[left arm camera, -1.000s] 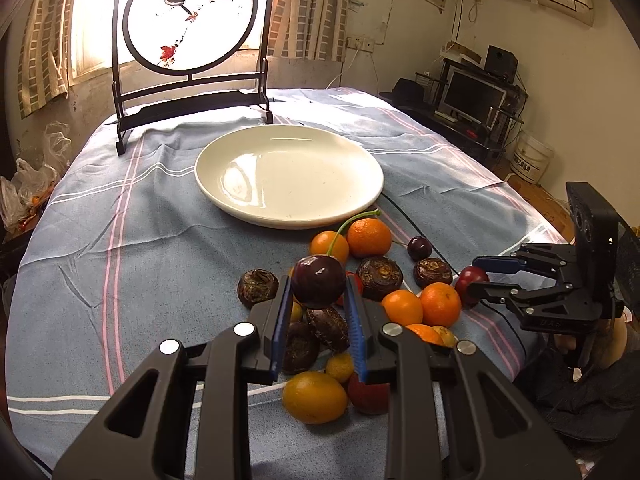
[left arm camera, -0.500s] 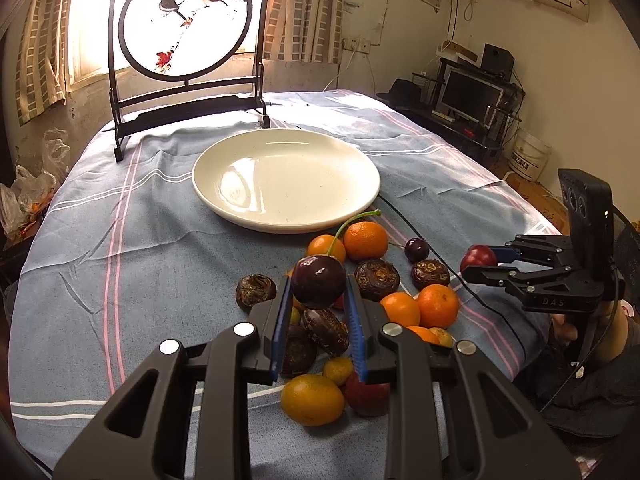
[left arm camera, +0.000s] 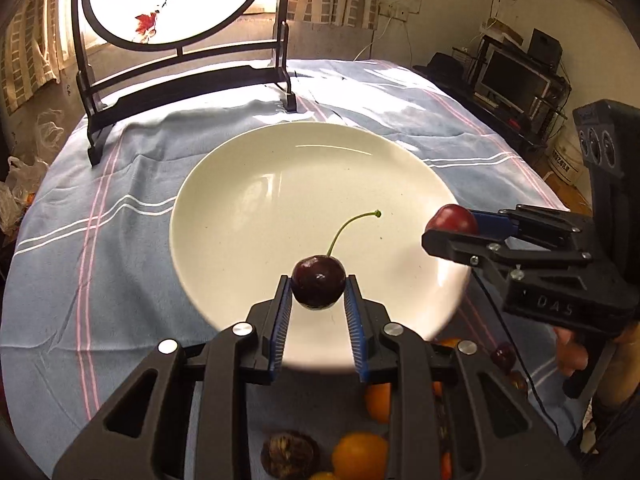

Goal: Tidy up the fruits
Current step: 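Carry the cherry with the left tool onto the white plate while the right tool places the plum there, then grasp the large yellow citrus with the left tool while the right tool grasps a small yellow fruit, then lower the yellow citrus onto the plate with the left tool while the right tool releases its small fruit there, then grasp a large red plum with the left tool while the right tool reaches for a mandarin, then place the red plum on the plate with the left tool while the right tool places the mandarin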

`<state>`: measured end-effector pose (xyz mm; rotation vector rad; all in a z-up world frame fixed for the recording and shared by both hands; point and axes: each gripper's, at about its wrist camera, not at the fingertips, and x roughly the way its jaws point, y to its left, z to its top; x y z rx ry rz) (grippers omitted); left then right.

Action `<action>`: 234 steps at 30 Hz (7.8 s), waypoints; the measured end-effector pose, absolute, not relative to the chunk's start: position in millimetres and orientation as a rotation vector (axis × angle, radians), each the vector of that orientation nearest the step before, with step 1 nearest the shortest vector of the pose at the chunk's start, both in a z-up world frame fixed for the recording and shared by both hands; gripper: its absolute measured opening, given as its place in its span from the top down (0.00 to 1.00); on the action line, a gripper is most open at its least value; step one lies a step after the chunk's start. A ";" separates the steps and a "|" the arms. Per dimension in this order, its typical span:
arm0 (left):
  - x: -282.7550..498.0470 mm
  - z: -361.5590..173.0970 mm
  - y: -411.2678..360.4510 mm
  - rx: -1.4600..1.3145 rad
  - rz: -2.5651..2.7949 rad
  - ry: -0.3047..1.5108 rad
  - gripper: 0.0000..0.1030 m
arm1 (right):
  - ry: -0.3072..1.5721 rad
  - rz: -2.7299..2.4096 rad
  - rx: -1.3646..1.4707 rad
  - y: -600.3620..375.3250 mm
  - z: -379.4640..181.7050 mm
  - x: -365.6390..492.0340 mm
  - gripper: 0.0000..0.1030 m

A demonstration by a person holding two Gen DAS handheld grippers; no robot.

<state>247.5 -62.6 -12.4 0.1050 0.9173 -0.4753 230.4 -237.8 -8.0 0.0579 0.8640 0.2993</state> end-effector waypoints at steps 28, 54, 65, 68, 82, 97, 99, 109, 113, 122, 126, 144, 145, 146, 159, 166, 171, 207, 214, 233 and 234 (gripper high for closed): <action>34.6 -39.7 9.5 0.246 -0.544 0.833 0.38 | 0.802 0.301 0.100 -284.8 -21.2 27.3 0.44; 38.3 -40.9 27.1 0.127 -0.523 0.821 0.61 | 0.871 0.544 -0.050 -204.2 -38.0 15.3 0.68; 37.7 -41.0 26.7 0.114 -0.531 0.821 0.61 | 0.845 0.541 -0.082 -198.6 -42.1 19.7 0.69; 37.5 -39.8 28.0 0.112 -0.527 0.821 0.61 | 0.839 0.547 -0.058 -201.3 -43.6 21.1 0.72; 39.6 -41.8 27.8 0.103 -0.527 0.833 0.60 | 0.816 0.558 -0.052 -210.2 -31.5 11.5 0.77; 38.8 -42.2 28.8 0.085 -0.527 0.834 0.60 | 0.814 0.552 -0.028 -210.8 -37.5 17.6 0.77; 38.8 -38.1 31.1 0.070 -0.529 0.825 0.60 | 0.788 0.576 0.000 -216.6 -27.7 12.5 0.77; 85.5 6.7 5.4 0.089 -0.558 0.760 0.60 | 0.684 0.512 0.130 -267.5 33.4 71.4 0.77; 139.7 14.0 -19.9 0.086 -0.566 0.788 0.60 | 0.708 0.450 0.178 -274.5 35.6 132.6 0.77; 242.0 -5.8 -52.8 0.021 -0.497 0.923 0.54 | 0.780 0.353 0.230 -268.8 11.1 220.8 0.51; 221.1 4.2 -30.9 -0.033 -0.485 0.875 0.42 | 0.758 0.362 0.224 -271.2 15.5 194.8 0.51; 11.9 -19.5 -19.6 0.193 -0.577 0.771 0.43 | 0.722 0.355 0.217 -296.6 -24.7 58.7 0.51; 11.4 -22.6 -24.2 0.200 -0.571 0.771 0.45 | 0.723 0.355 0.217 -296.1 -24.9 59.5 0.51; 12.7 -26.6 -27.7 0.199 -0.569 0.781 0.49 | 0.719 0.355 0.214 -295.9 -24.8 58.9 0.51; 24.6 -43.8 -29.6 0.108 -0.544 0.813 0.62 | 0.745 0.406 0.135 -280.5 -29.0 49.4 0.51; 15.0 -24.8 -1.6 0.056 -0.532 0.774 0.62 | 0.757 0.468 -0.066 -233.0 -33.2 21.2 0.56; 20.8 -28.4 7.8 0.021 -0.511 0.787 0.62 | 0.771 0.389 -0.155 -214.4 -38.2 26.4 0.56; 236.8 -14.5 -55.1 -0.028 -0.509 0.928 0.55 | 0.714 0.270 0.170 -269.3 16.5 218.7 0.41; 173.9 18.8 -24.8 0.002 -0.507 0.776 0.33 | 0.688 0.322 0.156 -266.2 20.0 162.0 0.41; 80.2 -44.9 -1.9 0.240 -0.509 0.845 0.53 | 0.662 0.362 0.207 -288.9 -18.0 65.4 0.42; 82.6 -46.9 -5.7 0.252 -0.506 0.848 0.54 | 0.659 0.365 0.212 -289.8 -17.7 65.1 0.42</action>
